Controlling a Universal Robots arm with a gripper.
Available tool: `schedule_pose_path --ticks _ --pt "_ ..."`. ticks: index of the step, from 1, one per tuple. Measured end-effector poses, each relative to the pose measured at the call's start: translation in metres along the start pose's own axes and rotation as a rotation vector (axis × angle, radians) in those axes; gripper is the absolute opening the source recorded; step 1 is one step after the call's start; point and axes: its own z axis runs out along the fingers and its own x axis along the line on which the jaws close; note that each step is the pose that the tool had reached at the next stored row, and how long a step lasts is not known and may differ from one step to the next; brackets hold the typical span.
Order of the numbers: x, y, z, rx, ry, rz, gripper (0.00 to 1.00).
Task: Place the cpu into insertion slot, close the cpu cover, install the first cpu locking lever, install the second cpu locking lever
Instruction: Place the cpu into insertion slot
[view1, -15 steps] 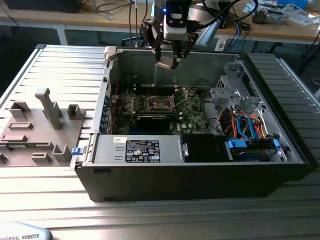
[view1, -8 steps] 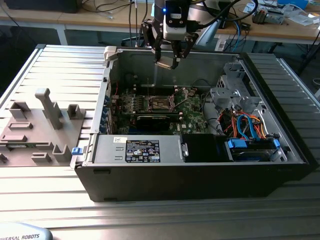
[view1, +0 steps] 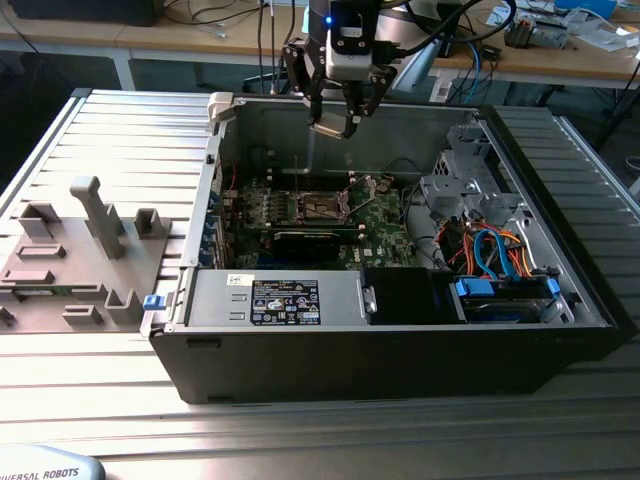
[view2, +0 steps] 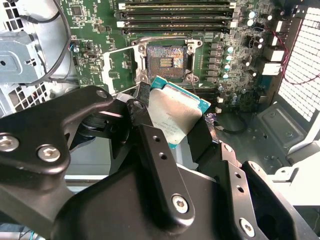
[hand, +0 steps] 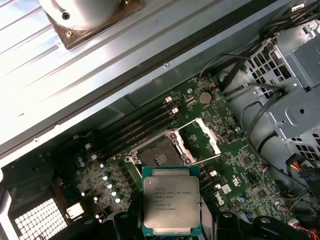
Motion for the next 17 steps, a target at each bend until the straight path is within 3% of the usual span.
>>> schedule_pose_path --ticks 17 --pt "0.0000 0.0000 0.0000 -0.0001 -0.0013 0.022 0.54"
